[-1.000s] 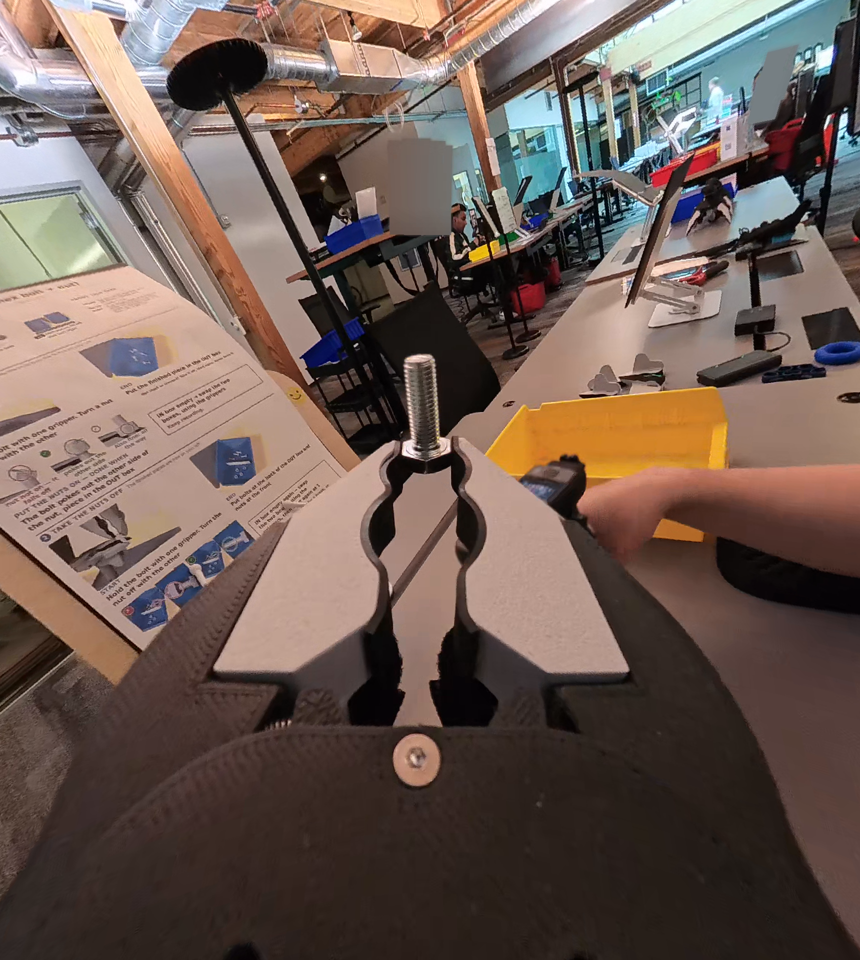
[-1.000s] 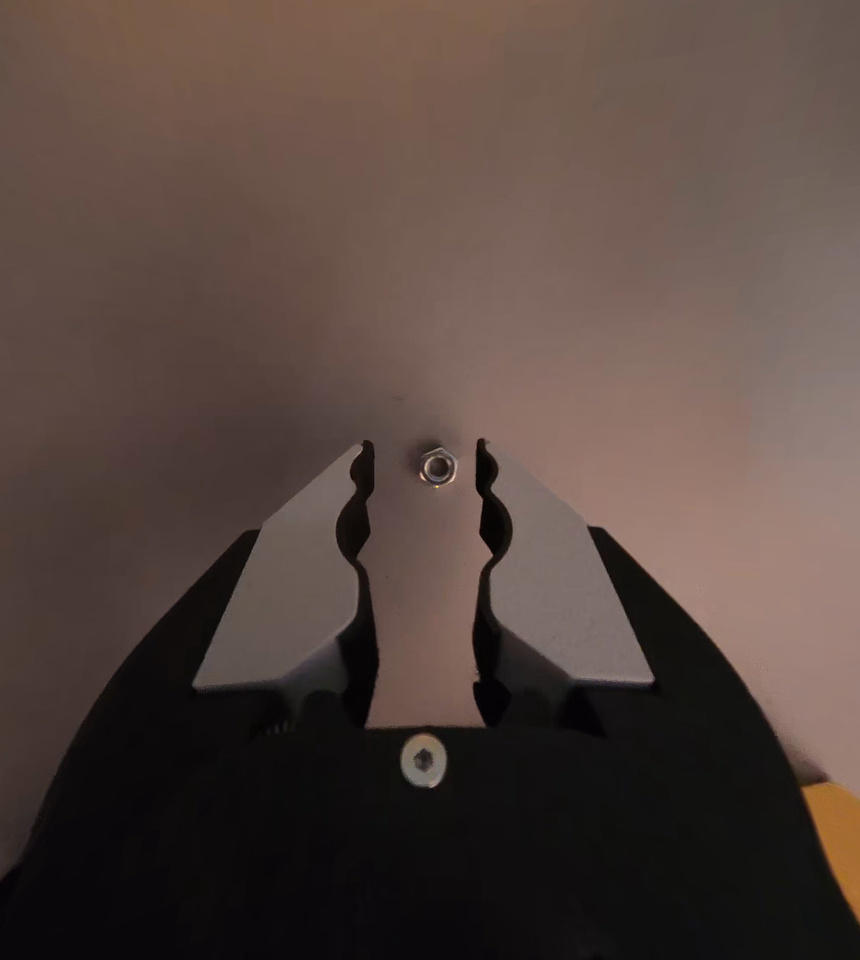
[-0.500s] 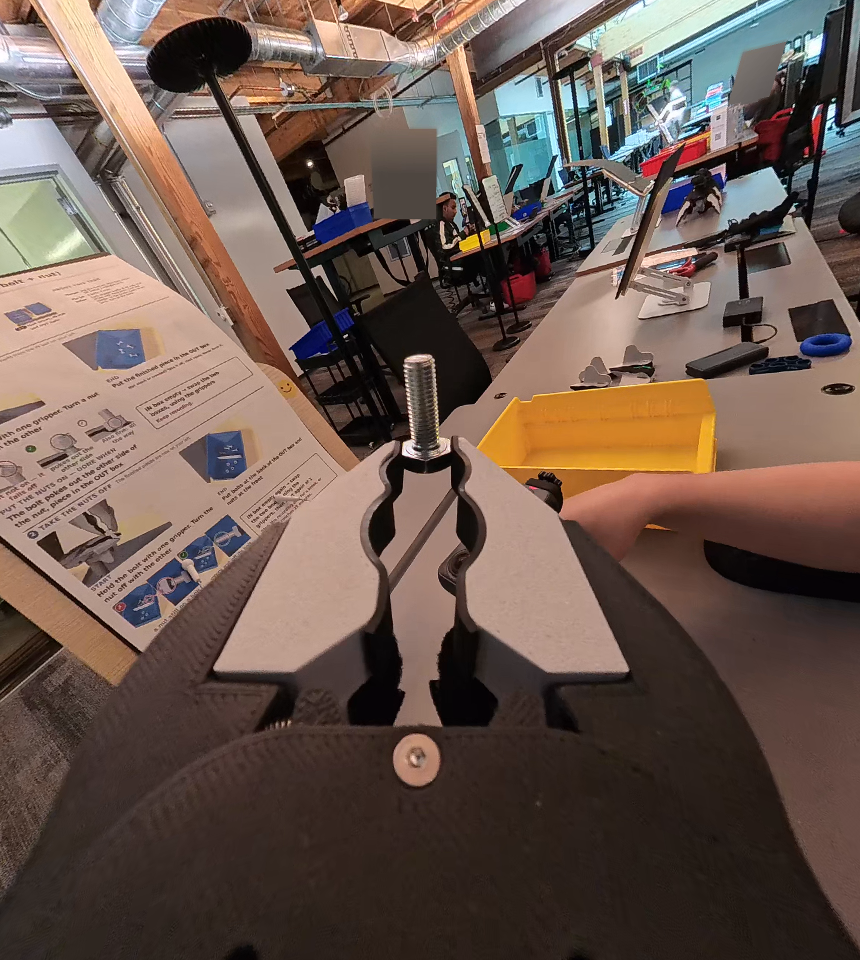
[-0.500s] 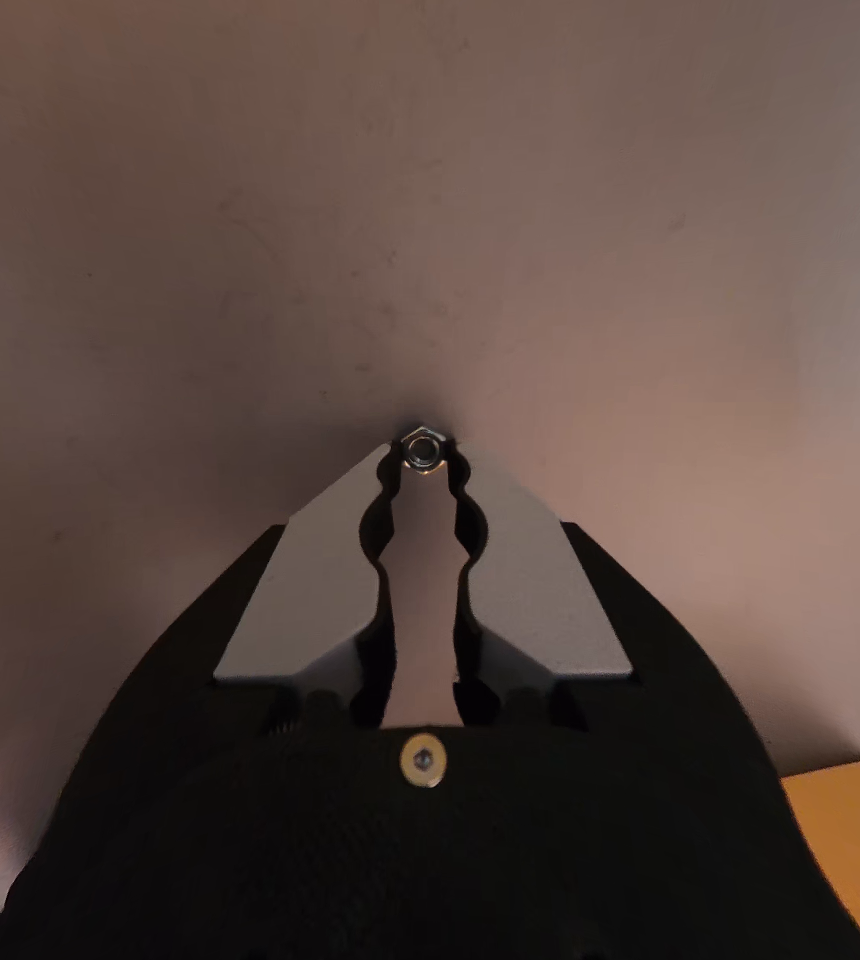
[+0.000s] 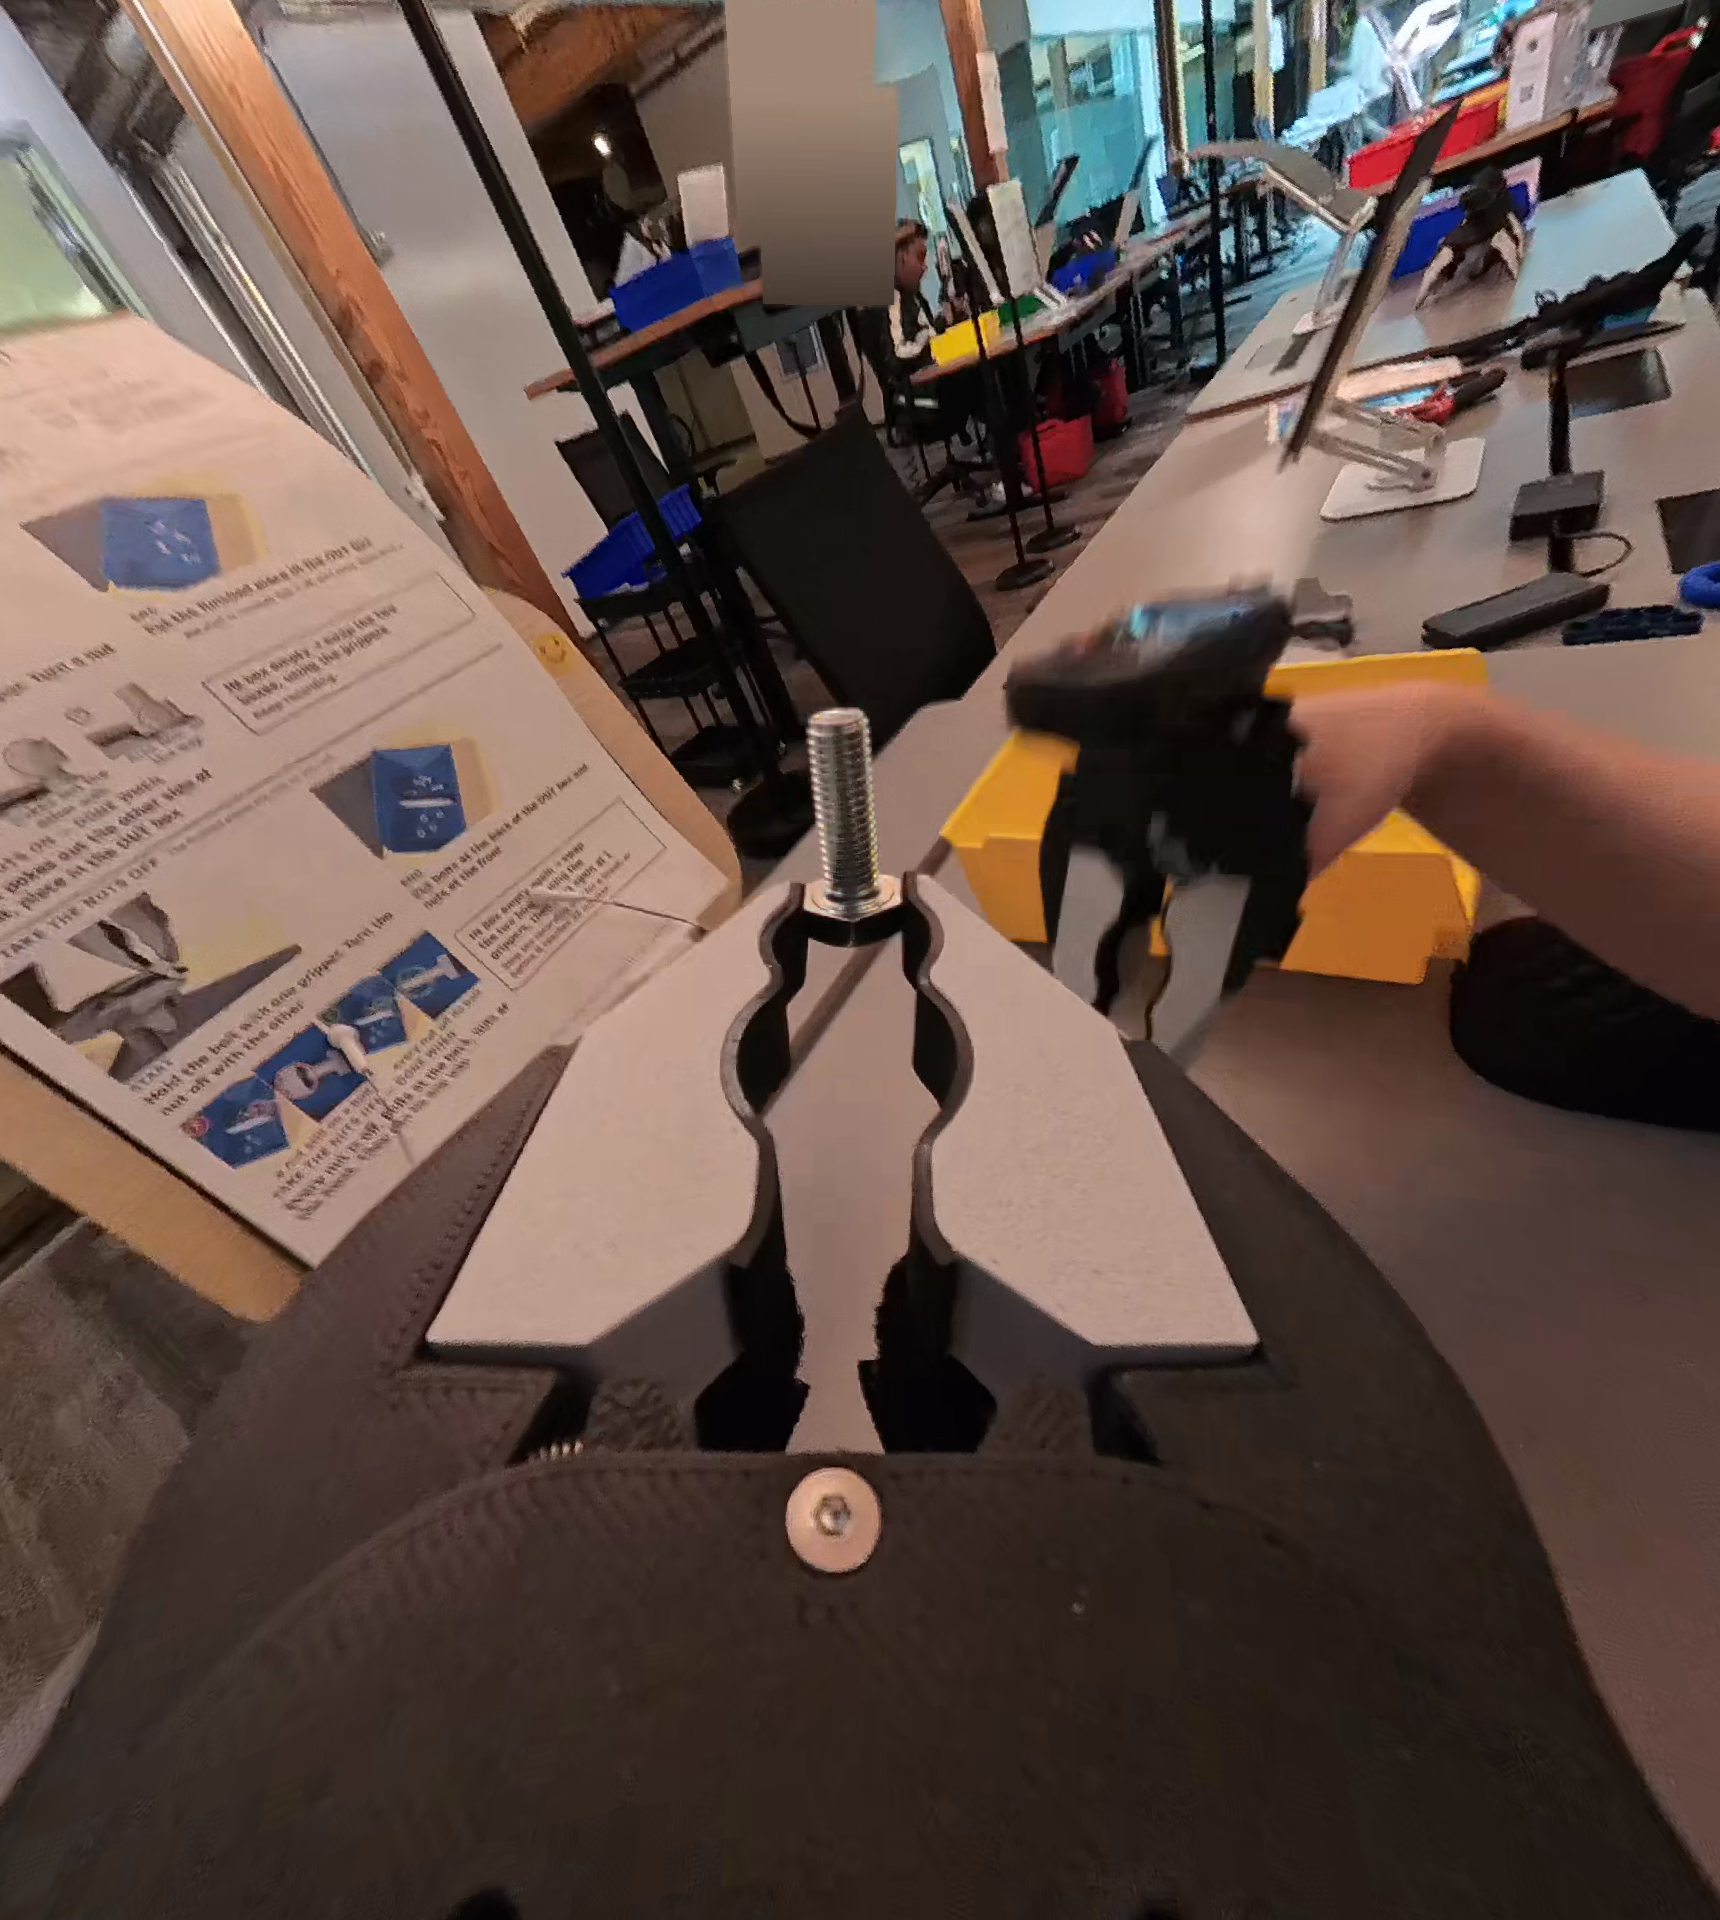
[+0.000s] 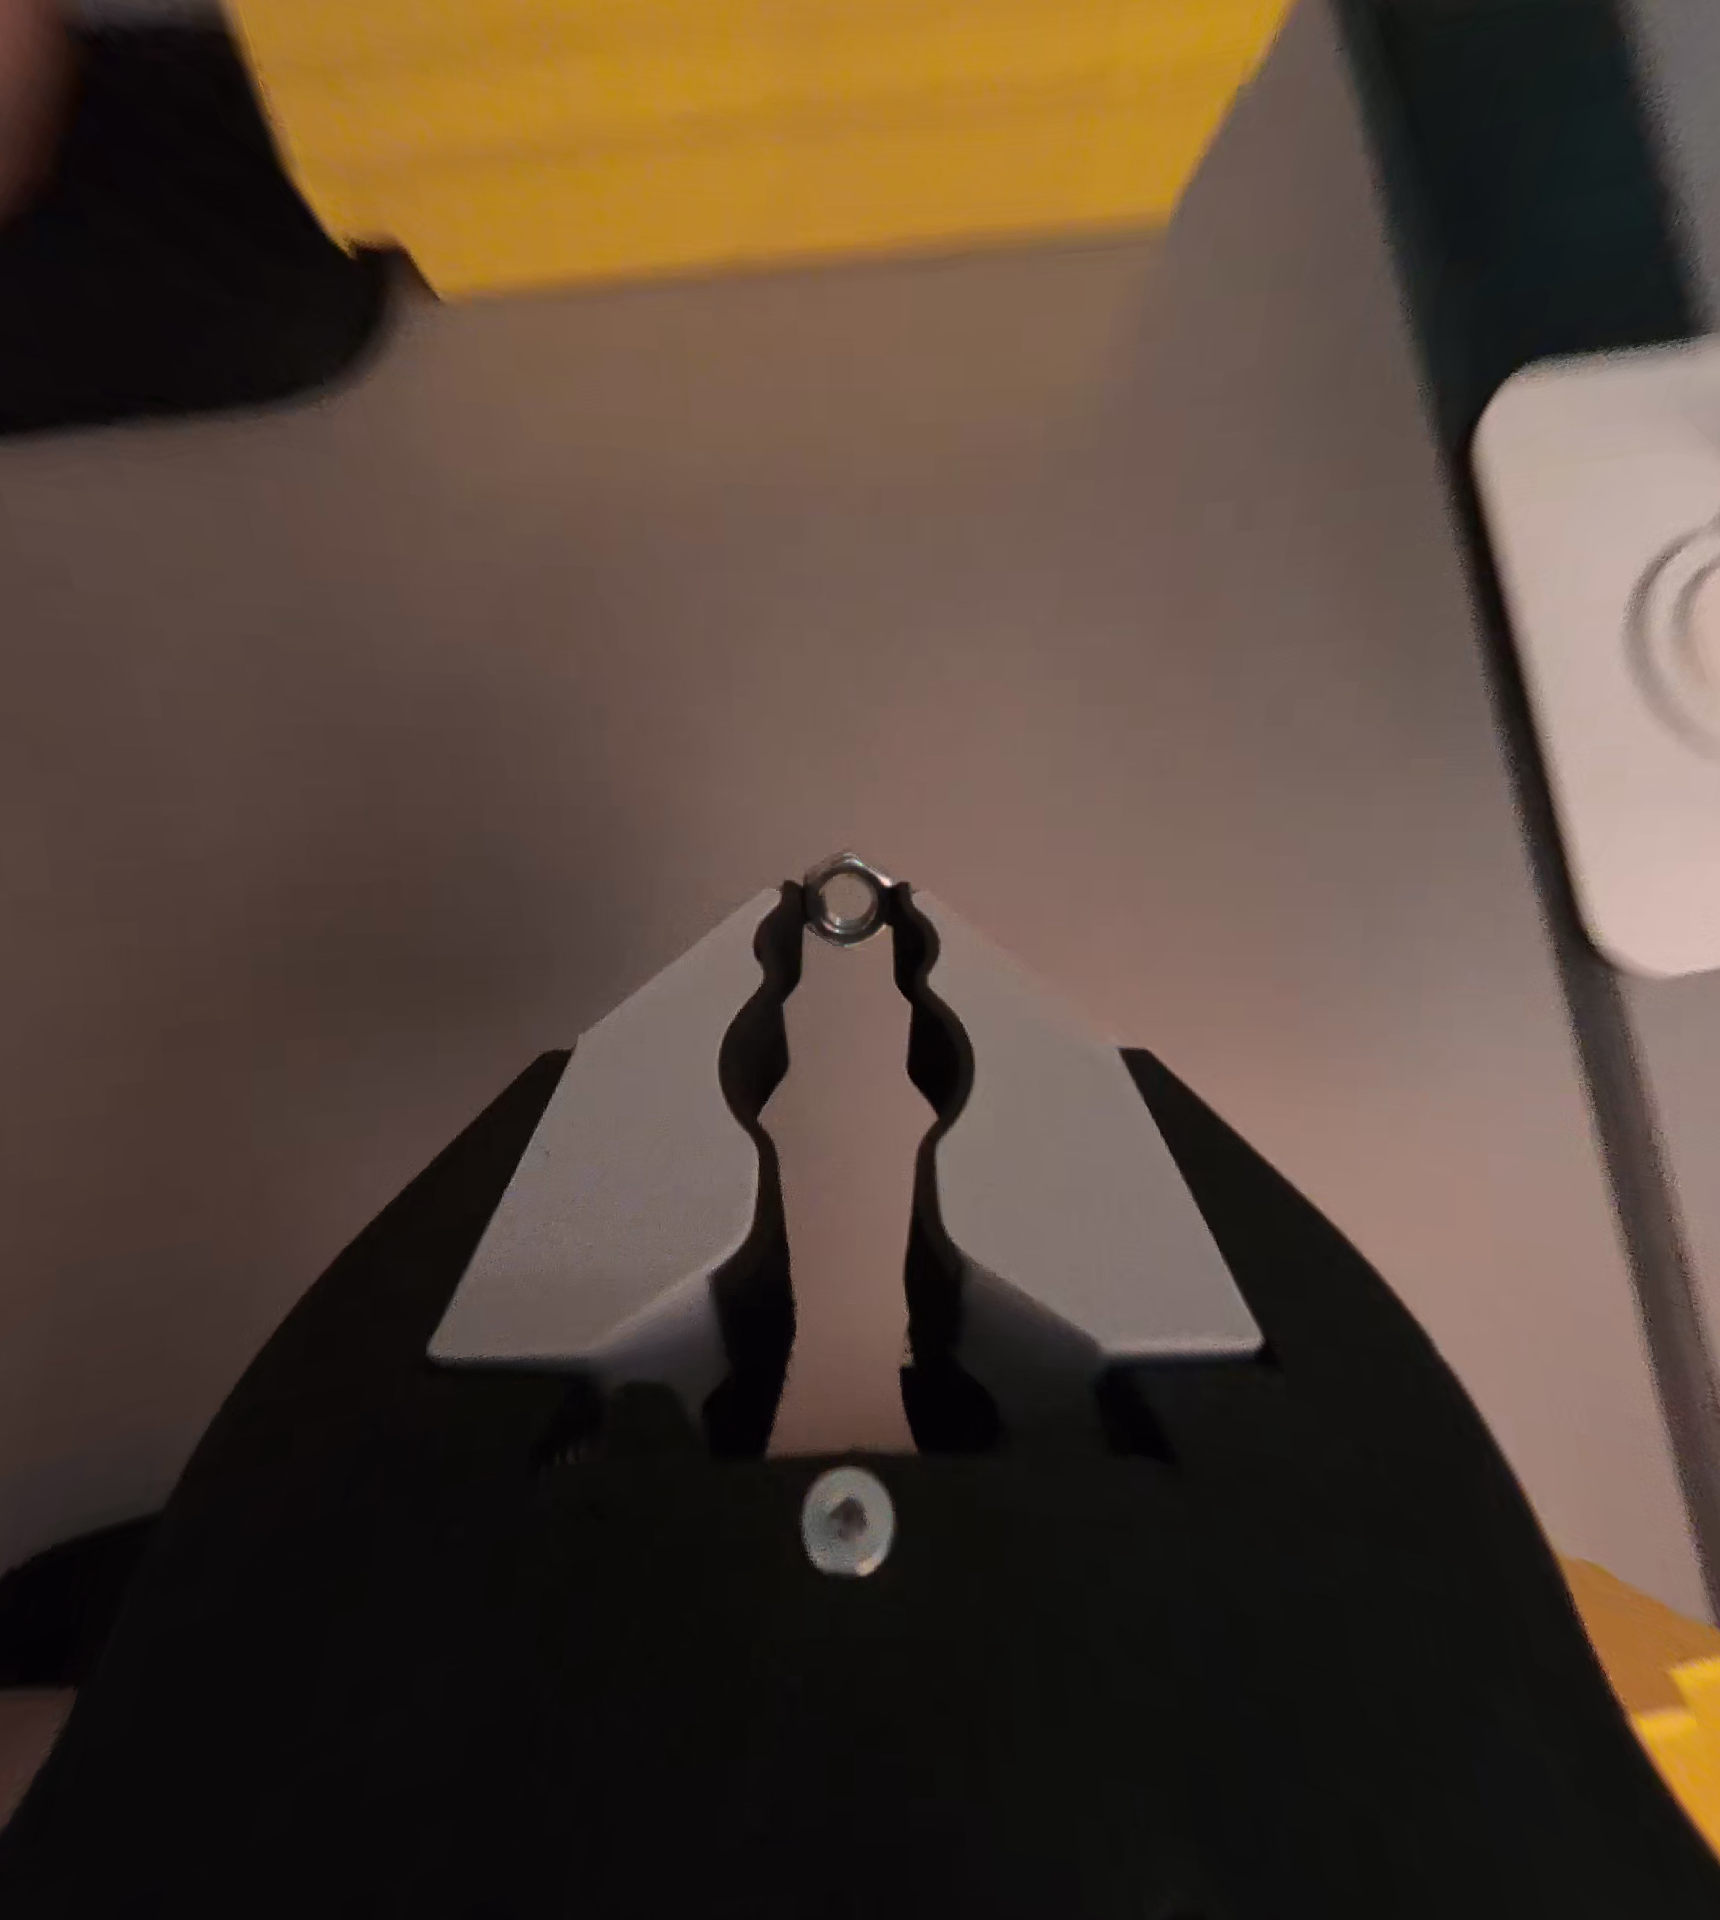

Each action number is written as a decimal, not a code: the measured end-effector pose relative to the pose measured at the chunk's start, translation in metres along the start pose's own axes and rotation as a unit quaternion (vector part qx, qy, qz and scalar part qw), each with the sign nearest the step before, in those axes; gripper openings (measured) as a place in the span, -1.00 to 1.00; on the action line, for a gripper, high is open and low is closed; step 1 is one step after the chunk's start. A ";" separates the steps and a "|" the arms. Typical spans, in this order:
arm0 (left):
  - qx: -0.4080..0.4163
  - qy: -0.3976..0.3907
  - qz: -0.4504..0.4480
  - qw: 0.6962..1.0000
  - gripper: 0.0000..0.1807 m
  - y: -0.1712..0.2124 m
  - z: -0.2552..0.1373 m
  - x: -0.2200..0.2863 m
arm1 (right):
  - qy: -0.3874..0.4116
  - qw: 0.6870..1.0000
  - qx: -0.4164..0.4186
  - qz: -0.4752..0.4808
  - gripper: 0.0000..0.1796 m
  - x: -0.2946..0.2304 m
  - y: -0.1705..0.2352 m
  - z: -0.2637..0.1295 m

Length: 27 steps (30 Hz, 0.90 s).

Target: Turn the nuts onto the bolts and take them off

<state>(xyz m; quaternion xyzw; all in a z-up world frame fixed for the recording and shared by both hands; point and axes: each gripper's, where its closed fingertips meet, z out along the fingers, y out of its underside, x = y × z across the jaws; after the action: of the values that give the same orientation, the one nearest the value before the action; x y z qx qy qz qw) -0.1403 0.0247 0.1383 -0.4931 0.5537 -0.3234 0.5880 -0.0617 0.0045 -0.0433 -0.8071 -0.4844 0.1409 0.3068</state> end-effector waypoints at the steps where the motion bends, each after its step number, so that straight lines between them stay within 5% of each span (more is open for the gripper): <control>1: -0.009 0.012 -0.006 1.000 -0.82 0.006 0.007 0.003 | 0.005 0.999 0.033 -0.016 -0.82 -0.005 -0.009 -0.020; 6: -0.052 0.095 -0.043 0.993 -0.82 0.040 0.055 0.048 | 0.023 0.980 0.161 -0.110 -0.83 -0.040 -0.030 -0.107; 10: -0.038 0.143 -0.069 0.987 -0.82 0.059 0.097 0.102 | 0.074 0.978 0.135 -0.142 -0.83 -0.049 -0.009 -0.135; 18: -0.077 0.163 -0.020 0.983 -0.82 0.131 0.138 0.164 | 0.078 0.987 -0.015 -0.140 -0.82 -0.034 0.029 -0.095; 27: -0.047 0.145 0.031 0.988 -0.82 0.134 0.136 0.159 | 0.054 0.986 -0.074 -0.142 -0.82 -0.028 0.046 -0.068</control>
<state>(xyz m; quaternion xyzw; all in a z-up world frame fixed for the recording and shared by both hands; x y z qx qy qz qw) -0.0024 -0.0515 -0.0535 -0.4505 0.6626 -0.3469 0.4875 -0.0074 -0.0601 -0.0217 -0.7568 -0.5864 0.0160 0.2883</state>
